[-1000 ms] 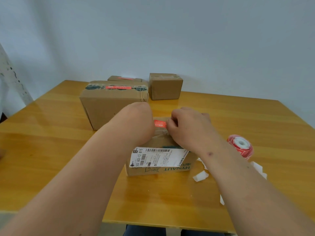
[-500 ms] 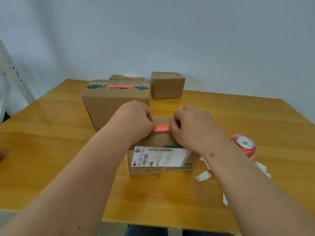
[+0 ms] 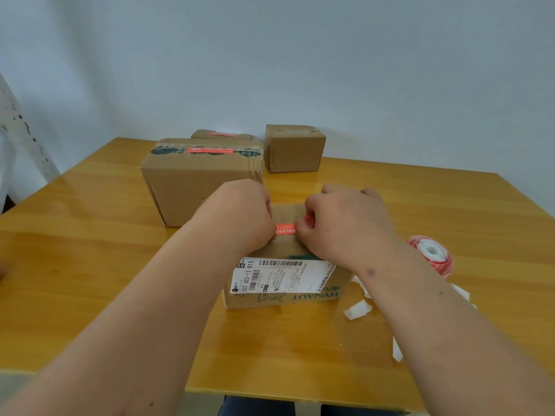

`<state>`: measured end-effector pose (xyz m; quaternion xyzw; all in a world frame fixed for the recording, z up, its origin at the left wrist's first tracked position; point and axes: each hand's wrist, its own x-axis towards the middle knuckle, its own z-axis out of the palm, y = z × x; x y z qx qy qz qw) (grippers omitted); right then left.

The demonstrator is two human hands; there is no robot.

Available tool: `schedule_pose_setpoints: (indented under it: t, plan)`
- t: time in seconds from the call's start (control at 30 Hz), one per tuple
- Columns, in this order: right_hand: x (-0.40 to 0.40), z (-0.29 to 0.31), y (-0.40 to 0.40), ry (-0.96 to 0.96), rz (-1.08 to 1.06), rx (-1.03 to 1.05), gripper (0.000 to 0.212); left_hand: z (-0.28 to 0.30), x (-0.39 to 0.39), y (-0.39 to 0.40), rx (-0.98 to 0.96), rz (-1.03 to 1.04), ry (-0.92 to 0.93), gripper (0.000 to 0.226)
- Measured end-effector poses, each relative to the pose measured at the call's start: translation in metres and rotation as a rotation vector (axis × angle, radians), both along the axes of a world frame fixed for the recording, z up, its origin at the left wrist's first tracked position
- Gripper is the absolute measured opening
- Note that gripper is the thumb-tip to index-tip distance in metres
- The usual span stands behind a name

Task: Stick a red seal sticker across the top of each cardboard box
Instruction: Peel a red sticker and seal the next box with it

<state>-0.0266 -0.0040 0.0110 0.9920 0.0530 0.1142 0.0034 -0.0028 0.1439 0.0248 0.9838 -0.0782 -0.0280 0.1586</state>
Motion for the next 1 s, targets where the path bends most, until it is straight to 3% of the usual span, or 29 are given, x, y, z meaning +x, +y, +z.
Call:
schedule_pose_setpoints:
  t: [0.13,0.33,0.4,0.5,0.57,0.63,0.73,0.8,0.9,1.0]
  plan:
    - [0.0,0.01,0.004,0.062,-0.081,-0.082,0.035,-0.008,0.004,0.001,0.057,0.004,-0.052,0.004]
    - [0.001,0.025,-0.002,0.12,-0.197,-0.032,0.05,-0.007,0.006,0.012,0.049,0.055,-0.038,0.032]
    - [0.002,0.025,-0.01,0.137,-0.228,0.023,0.049,-0.007,0.004,0.016,0.009,0.055,-0.02,0.029]
    - [0.001,0.016,-0.019,0.136,-0.212,0.142,0.026,-0.008,0.004,0.02,-0.079,0.041,-0.038,0.011]
    - [0.002,0.008,-0.019,0.117,-0.209,0.264,0.022,-0.01,0.002,0.021,-0.127,0.049,-0.063,0.009]
    - [0.004,0.002,-0.015,0.095,-0.219,0.372,0.03,-0.013,0.0,0.018,-0.115,0.057,-0.084,0.006]
    - [0.007,-0.006,-0.01,0.116,-0.242,0.37,0.053,-0.015,-0.004,0.011,-0.014,0.083,-0.095,0.03]
    - [0.008,-0.005,-0.011,0.136,-0.249,0.382,0.046,-0.015,-0.003,0.009,-0.01,0.093,-0.086,0.03]
    - [0.007,-0.003,-0.018,0.098,-0.22,0.437,0.024,-0.017,-0.002,0.014,-0.08,0.086,-0.112,0.01]
    - [0.004,-0.004,-0.016,0.163,-0.209,0.452,0.046,-0.017,-0.007,0.011,-0.087,0.073,-0.129,0.023]
